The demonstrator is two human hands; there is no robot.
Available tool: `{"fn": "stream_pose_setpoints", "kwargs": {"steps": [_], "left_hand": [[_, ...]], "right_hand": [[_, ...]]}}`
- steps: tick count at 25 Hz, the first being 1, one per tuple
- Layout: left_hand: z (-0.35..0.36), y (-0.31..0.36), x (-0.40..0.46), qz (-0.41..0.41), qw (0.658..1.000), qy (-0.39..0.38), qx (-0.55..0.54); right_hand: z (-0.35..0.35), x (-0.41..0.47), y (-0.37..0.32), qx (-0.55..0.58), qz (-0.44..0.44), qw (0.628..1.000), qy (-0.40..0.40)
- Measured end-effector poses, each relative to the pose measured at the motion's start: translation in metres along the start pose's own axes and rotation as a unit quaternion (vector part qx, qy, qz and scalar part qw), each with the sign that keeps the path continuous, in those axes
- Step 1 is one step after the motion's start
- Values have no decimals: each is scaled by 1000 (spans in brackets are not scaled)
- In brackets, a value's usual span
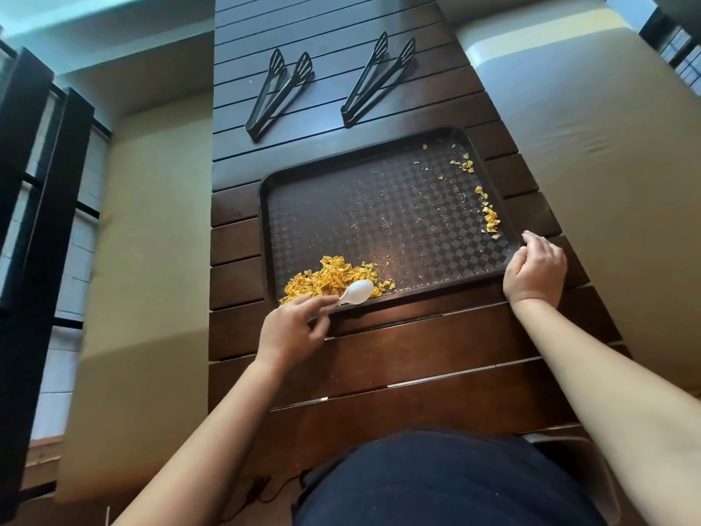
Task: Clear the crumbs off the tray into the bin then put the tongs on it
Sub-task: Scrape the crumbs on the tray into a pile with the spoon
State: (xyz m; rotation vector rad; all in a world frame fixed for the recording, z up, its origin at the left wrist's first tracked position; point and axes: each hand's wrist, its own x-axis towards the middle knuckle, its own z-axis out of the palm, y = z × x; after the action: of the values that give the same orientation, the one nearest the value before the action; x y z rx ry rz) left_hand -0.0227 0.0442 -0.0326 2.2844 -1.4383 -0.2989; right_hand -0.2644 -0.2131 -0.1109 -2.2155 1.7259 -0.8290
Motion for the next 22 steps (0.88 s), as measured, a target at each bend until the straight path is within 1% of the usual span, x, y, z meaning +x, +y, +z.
{"fn": "stream_pose_setpoints", "kwargs": {"steps": [2,4,6,8,12,14,16,17,19,20,22], "left_hand": [[3,-3,-4,10,999,10,42],[5,-7,-8,-15,997,33,65],[5,-9,-11,-48,995,61,59],[6,-3,-9,-57,994,83,43],[16,18,-2,-7,997,50,55],[18,16,-3,-37,997,38,61],[14,9,-7,-73,993,62,65],[13,7,-8,-75,991,81,72],[13,11,-6,-54,990,104,77],[15,17,-3,-38,992,98,64],[21,34,4,-7,998,51,27]], "right_hand": [[0,-1,-1,2,1,1000,0],[-1,-1,-2,6,-1,1000,1],[-1,-1,-2,7,-1,1000,-2],[0,-1,-2,4,-2,1000,-2],[-1,-1,-1,5,1,1000,-6],[-1,-1,-2,8,4,1000,-7],[-1,-2,-2,9,5,1000,-7],[-1,-2,-2,7,7,1000,-7],[-1,-1,-3,4,10,1000,-8],[-2,-1,-3,5,10,1000,-8],[-3,-2,-4,8,8,1000,-9]]}}
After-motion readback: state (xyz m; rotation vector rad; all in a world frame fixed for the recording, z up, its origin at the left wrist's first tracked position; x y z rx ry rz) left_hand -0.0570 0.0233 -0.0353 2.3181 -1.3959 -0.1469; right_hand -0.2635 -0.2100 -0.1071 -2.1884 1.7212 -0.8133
